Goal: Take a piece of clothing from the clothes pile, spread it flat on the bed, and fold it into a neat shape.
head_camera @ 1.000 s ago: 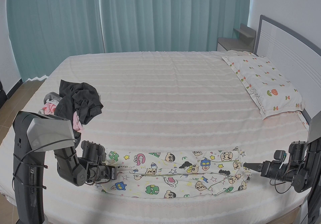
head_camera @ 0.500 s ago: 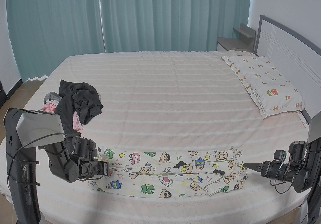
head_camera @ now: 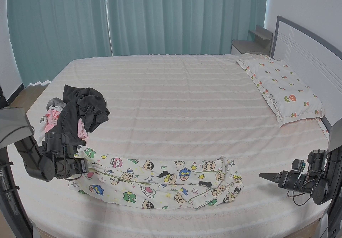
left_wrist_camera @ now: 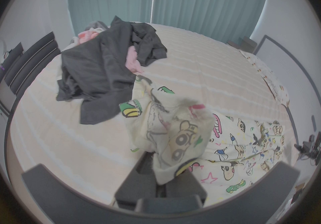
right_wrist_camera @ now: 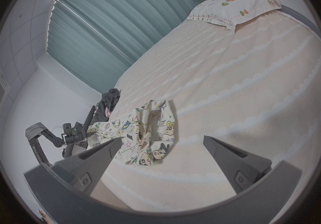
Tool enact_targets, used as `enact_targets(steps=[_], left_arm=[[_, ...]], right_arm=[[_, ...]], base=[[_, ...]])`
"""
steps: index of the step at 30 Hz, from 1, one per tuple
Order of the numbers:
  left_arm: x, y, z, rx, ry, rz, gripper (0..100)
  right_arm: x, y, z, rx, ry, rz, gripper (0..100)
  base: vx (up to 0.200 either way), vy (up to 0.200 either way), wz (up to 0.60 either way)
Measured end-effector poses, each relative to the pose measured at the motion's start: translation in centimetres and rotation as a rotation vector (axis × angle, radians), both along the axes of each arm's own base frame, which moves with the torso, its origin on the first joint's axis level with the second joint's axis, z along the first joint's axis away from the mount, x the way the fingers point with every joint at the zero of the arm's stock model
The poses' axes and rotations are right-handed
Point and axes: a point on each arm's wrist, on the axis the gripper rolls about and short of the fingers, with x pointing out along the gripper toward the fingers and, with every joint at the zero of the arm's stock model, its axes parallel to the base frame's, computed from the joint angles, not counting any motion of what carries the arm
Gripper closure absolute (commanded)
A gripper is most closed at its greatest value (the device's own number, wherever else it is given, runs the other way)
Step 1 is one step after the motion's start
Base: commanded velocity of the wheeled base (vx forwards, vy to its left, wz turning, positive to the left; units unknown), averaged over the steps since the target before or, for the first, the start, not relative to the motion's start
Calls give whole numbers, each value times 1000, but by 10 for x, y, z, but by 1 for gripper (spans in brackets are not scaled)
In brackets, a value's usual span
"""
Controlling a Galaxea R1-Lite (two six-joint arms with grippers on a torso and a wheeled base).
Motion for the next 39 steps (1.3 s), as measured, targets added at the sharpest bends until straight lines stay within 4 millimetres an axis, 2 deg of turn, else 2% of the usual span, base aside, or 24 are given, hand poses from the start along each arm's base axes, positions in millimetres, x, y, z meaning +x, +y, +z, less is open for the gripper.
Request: enact_targets(steps=[14,18,21,23,29,34,39], left_arm=[[-31,92,68,40,-32,210,100],[-35,106,89,63,-49,253,100],[-36,107,100,91,-70,272,100],[-34,100,104,110,-75,266,100],[-25,61,107,153,-68,216,100],[-15,6,107,144,-73,137,100],[-10,-59,104,113,-86,28,100]], right_arm=[[0,0,0,0,1,-1,0],[0,0,0,0,0,-2,0],[0,-1,0,0,0,-4,0],[0,-1,0,0,0,-4,0],[0,-1,0,-2,-1,-4,0],[0,-1,0,-3,0,-3,0],[0,-1,0,-3,2,-3,0]], base=[[0,0,0],[0,0,0],[0,0,0],[0,0,0],[0,0,0],[0,0,0],[0,0,0]])
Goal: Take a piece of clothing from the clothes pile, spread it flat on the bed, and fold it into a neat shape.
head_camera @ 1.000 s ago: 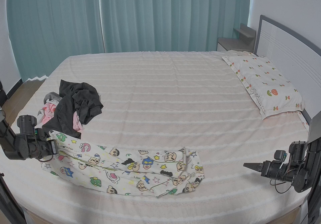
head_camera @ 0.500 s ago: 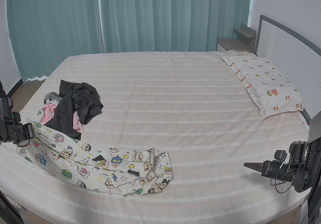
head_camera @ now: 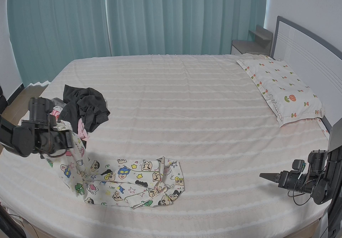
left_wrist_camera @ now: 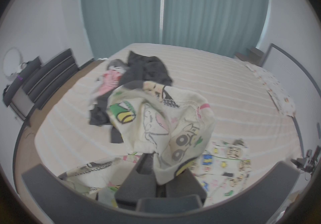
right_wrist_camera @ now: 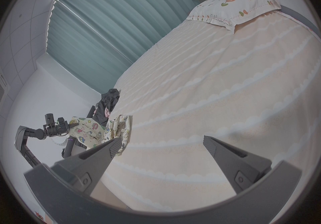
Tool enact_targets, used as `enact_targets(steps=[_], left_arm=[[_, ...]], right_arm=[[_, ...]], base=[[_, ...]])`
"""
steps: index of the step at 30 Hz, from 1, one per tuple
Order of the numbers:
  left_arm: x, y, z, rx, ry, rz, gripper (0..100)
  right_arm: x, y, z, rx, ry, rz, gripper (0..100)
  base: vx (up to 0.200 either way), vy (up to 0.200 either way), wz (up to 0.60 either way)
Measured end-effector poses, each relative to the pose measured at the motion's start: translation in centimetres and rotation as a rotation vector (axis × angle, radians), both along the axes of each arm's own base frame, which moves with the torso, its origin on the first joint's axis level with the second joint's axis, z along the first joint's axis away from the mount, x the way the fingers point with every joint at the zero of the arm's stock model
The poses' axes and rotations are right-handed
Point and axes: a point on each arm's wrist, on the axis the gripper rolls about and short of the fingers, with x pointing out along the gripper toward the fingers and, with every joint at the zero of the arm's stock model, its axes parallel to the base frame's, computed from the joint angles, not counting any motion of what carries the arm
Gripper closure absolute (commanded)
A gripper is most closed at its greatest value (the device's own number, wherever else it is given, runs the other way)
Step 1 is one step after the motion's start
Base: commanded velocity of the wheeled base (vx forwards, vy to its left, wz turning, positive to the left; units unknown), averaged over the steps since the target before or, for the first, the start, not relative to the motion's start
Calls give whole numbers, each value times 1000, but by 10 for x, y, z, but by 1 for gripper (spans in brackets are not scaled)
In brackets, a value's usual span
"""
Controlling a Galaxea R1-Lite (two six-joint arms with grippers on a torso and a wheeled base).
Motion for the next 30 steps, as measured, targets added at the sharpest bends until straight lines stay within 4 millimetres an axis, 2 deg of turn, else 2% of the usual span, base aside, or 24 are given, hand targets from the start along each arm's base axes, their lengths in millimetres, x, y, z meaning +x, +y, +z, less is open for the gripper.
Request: enact_targets(steps=[6,12,16,21,22,30], left_arm=[[6,-74,-9,-31,-7,-79,100],[16,-140,-34,-61,7,-111,100],[23,-173,-49,-86,1,-121,100],[32,-193,-64,-123,-19,-100,100],[32,-196,-67,-121,-13,-103,0],[34,-200,-80,-114,10,-101,0]], right_arm=[[0,0,0,-1,0,1,0],[0,0,0,-2,-2,2,0],[0,0,0,-3,-1,4,0],[0,0,0,-4,-1,4,0],[0,0,0,-4,-1,4,0],[0,1,-3,-13,1,12,0]], base=[[0,0,0],[0,0,0],[0,0,0],[0,0,0],[0,0,0],[0,0,0]])
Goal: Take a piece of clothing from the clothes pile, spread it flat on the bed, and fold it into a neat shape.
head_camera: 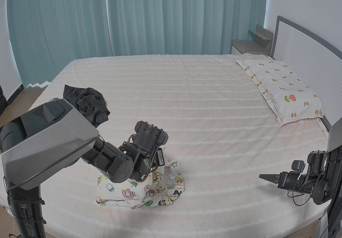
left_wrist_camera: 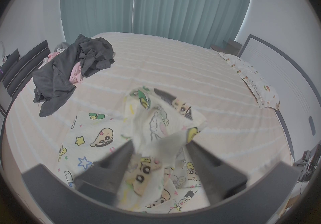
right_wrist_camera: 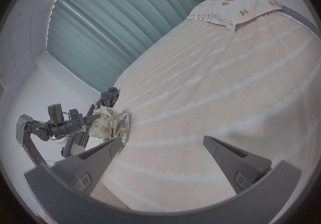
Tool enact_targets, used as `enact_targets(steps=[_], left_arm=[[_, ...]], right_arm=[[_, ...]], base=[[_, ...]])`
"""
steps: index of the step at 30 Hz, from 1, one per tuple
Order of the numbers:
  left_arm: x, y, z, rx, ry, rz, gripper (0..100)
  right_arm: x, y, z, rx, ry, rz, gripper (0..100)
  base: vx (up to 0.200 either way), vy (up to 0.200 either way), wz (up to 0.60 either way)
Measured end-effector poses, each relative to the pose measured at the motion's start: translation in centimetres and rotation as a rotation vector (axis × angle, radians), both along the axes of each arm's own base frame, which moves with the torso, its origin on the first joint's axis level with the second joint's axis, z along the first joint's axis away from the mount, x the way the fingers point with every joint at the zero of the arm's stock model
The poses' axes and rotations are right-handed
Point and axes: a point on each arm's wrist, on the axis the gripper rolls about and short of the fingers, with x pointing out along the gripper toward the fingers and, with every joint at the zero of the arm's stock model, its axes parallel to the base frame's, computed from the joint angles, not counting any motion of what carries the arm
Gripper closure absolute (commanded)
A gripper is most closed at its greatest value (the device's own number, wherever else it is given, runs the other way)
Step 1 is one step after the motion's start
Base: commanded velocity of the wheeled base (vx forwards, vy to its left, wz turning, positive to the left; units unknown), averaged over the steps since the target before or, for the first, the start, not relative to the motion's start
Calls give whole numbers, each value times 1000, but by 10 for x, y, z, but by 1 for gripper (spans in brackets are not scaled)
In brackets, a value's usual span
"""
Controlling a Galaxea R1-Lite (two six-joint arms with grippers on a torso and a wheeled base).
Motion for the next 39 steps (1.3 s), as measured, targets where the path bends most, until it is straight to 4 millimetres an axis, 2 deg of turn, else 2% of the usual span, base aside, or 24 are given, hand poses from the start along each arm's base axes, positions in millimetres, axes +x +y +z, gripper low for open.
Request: enact_targets(steps=[6,11,17,23,32,36,39], left_arm=[[0,3,-1,-14,6,24,0],[-6,18,14,-51,-5,61,0],[-27,39,32,-88,-5,86,0],[-48,52,47,-275,-8,120,0],[-65,72,46,-401,33,78,0],[-66,77,48,-454,-15,60,0],[-69,85,44,-494,-25,42,0]], right_arm=[[0,0,-1,-3,3,3,0],[0,0,-1,-2,5,1,0],[-1,0,-2,-1,15,1,0],[-2,1,-2,0,24,4,0],[-2,2,-2,1,27,11,0],[-2,2,-2,1,26,14,0],[-2,3,-2,1,28,16,0]], base=[[0,0,0],[0,0,0],[0,0,0],[-167,0,0],[-22,0,0],[0,0,0],[0,200,0]])
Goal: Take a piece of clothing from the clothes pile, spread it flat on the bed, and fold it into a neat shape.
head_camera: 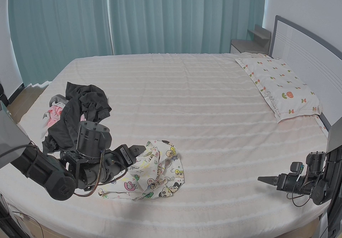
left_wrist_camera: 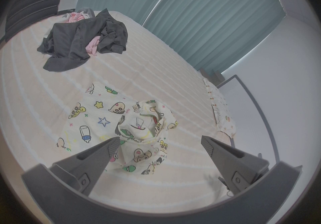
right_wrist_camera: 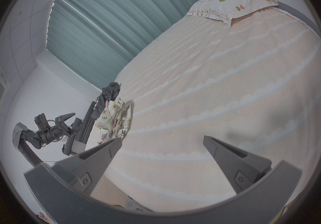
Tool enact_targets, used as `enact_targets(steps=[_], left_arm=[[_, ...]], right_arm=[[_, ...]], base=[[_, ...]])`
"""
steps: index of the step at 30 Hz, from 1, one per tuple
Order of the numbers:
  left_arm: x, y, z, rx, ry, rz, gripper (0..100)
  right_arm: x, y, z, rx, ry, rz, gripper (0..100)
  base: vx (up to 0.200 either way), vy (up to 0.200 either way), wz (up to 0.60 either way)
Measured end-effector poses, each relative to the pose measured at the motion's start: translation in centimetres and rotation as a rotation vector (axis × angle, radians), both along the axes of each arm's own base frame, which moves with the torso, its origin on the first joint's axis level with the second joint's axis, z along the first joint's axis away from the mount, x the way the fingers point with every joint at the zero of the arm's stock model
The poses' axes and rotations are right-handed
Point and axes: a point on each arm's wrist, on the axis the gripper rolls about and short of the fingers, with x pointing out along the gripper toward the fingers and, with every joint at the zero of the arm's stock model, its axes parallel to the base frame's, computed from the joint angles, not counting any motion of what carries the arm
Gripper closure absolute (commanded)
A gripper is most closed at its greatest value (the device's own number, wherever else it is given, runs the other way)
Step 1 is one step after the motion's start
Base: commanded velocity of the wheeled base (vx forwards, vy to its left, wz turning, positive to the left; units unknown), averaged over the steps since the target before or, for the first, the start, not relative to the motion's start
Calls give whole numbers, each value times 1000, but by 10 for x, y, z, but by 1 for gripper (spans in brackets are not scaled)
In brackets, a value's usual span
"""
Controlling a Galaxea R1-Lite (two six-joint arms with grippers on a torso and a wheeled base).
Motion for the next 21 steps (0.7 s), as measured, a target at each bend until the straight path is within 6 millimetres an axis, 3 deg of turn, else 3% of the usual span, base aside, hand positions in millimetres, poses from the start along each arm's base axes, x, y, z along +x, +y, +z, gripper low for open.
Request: enact_targets(steps=[10,21], left_arm=[[-4,26,-12,-109,41,-10,0],[-2,28,-17,-115,43,2,0]], right_arm=[[0,9,0,3,0,38,0],[2,17,3,-17,-30,54,0]], base=[[0,200,0],[0,200,0]])
